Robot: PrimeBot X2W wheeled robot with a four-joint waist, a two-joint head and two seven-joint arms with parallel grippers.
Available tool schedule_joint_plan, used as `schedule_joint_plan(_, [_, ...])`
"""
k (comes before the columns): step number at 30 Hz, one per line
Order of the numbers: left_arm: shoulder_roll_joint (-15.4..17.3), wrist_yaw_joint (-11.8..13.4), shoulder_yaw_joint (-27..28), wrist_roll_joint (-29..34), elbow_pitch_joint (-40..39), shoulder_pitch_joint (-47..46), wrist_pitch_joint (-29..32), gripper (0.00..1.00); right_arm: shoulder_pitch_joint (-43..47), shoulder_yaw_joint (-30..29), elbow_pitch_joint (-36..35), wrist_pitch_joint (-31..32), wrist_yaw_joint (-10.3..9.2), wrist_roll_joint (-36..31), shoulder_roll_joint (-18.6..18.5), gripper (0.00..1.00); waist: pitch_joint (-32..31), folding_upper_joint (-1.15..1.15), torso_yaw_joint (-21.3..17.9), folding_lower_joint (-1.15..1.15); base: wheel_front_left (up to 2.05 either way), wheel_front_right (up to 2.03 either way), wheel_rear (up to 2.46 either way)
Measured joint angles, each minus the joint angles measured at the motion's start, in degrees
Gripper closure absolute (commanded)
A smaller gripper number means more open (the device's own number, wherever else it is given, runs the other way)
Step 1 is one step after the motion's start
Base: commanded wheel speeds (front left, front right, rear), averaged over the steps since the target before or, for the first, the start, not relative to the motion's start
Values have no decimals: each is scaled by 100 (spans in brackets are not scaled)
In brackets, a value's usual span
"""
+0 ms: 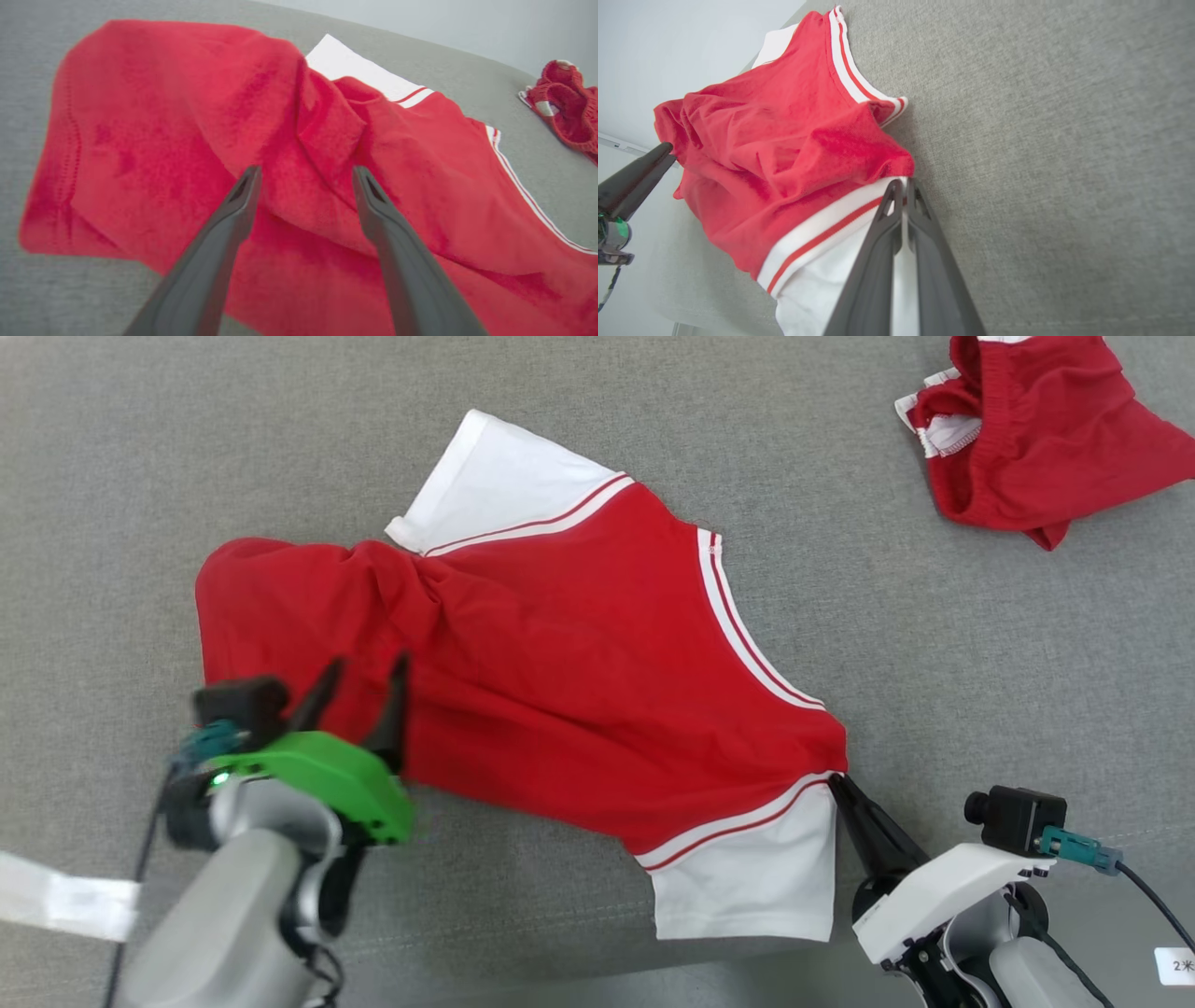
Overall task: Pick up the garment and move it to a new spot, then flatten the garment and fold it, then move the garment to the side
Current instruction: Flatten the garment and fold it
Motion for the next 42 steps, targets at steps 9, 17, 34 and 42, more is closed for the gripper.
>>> schedule_joint_plan(9, [390,43,932,-476,541,325,-19,0,4,10,-46,2,-7,0,-53,100,26,0,82,0,0,0,0])
schedule_joint_plan(17, [260,44,1043,-730,684,359,29,0,-163,-84,-464,9,15,232,20,100,39,0,121,0,0,0,0])
schedule_joint_plan(34, [-957,-140,175,-784,645,354,25,0,-1682,-581,-1758,911,-9,751,-390,100,-130,0,520,0,0,0,0])
schedule_joint_plan(42, [-925,-221,214,-784,735,352,-199,0,-1974,-804,-1972,1301,-261,1160,-380,100,-204,0,773,0,0,0,0])
